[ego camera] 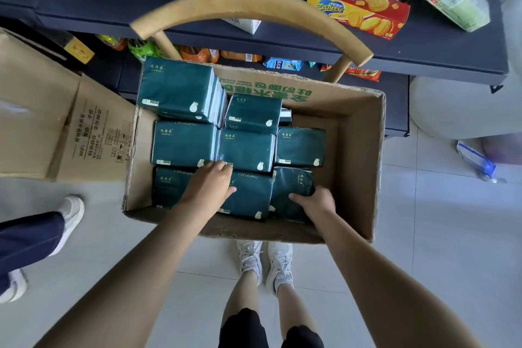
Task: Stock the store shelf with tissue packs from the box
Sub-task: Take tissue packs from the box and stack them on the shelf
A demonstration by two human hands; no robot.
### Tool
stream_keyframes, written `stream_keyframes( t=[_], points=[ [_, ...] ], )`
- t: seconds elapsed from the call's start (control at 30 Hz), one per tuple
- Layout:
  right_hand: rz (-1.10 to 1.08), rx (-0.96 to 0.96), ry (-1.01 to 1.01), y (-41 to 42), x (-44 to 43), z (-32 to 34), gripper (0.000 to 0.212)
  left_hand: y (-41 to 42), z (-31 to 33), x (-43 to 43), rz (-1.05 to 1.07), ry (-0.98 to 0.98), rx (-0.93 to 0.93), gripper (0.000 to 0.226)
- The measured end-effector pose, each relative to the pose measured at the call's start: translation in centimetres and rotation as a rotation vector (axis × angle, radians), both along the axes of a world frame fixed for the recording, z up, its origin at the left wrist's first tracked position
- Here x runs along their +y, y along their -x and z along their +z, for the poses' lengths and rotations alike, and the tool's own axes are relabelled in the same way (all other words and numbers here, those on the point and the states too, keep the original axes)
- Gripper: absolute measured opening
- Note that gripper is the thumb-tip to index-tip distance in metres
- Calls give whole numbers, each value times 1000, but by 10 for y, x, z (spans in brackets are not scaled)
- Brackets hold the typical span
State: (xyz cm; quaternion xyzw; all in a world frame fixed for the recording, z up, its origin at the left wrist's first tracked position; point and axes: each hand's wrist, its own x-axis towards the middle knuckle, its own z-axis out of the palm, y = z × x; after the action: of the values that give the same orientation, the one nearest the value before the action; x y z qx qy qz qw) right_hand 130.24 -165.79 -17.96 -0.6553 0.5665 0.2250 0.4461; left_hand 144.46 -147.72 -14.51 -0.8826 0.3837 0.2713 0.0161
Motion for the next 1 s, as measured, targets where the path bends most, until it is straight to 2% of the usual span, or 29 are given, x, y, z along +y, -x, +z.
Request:
stream_keyframes(
  t=[0.2, 0.33, 0.5, 0.6, 0.67, 0.8, 0.9, 1.0],
  points=[
    [-240, -170, -115, 12, -16, 24, 43, 1, 8, -4, -72, -106, -20, 54],
    [-244, -230, -104, 17, -29, 45, 47, 0, 13, -9, -97, -181, -18, 52],
    [-234, -254, -69, 21, -34, 56, 47, 0, 18, -11, -43, -128, 23, 47],
    [-265, -269, -107, 24, -32, 63, 42, 3, 27, -11, -19, -32, 76, 42],
    [-214, -291, -82, 24, -33, 72, 34, 5, 37, -11, 107, 71, 153, 38],
    [-131, -348, -50, 14, -44, 98, 48, -1, 70, -11, 461, 275, 346, 35],
    [-85, -424, -31, -1, -55, 134, 49, -9, 112, -14, 635, 389, 376, 41],
    [-61, -546, 11, -19, -66, 185, 40, -22, 159, -15, 764, 517, 351, 50]
  ],
)
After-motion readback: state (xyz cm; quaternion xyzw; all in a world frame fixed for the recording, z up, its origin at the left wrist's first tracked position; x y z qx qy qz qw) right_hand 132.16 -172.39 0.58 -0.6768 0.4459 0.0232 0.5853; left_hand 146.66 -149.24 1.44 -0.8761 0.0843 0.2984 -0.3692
